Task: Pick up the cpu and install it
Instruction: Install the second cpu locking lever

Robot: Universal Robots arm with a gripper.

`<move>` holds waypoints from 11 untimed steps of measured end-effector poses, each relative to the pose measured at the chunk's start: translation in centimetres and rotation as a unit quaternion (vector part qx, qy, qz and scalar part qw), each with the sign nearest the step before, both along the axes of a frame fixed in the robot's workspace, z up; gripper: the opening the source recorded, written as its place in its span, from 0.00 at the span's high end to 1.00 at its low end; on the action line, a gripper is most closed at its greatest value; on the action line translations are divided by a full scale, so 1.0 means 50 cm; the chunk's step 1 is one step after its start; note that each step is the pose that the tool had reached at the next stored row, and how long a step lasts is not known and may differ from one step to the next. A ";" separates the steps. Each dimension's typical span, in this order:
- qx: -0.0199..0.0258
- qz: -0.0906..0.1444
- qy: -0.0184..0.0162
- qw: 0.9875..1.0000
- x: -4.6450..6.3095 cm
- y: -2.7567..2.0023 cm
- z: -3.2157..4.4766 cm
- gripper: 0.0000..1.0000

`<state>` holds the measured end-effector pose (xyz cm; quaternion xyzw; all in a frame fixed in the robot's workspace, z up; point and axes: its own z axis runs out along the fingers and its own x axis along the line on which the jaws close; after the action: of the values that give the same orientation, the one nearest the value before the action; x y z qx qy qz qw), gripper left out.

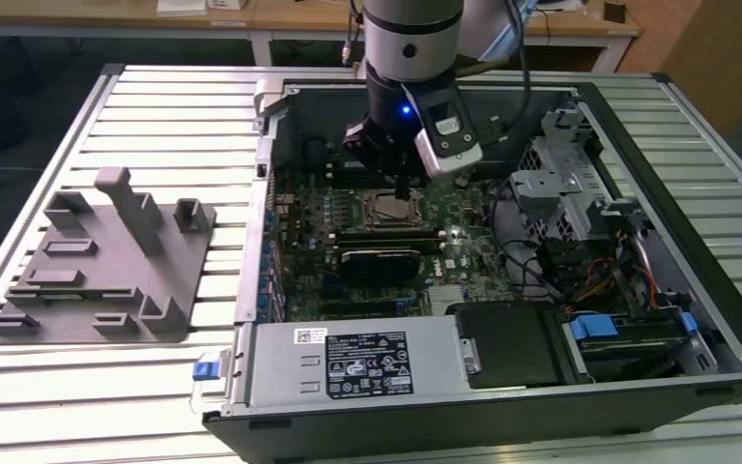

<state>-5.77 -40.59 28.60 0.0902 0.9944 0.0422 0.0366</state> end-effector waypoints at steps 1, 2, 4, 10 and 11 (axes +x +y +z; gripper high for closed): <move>0.001 0.000 0.000 1.000 0.000 -0.0006 -0.002 0.89; 0.002 0.001 0.000 1.000 -0.001 -0.0011 -0.004 0.89; 0.003 0.001 0.000 1.000 -0.001 -0.0013 -0.006 0.89; 0.005 0.001 0.000 1.000 0.000 -0.0012 -0.009 0.89; 0.006 0.001 0.000 1.000 0.000 -0.0012 -0.012 0.89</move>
<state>-5.79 -40.65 28.01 0.0892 0.9942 0.0482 0.0360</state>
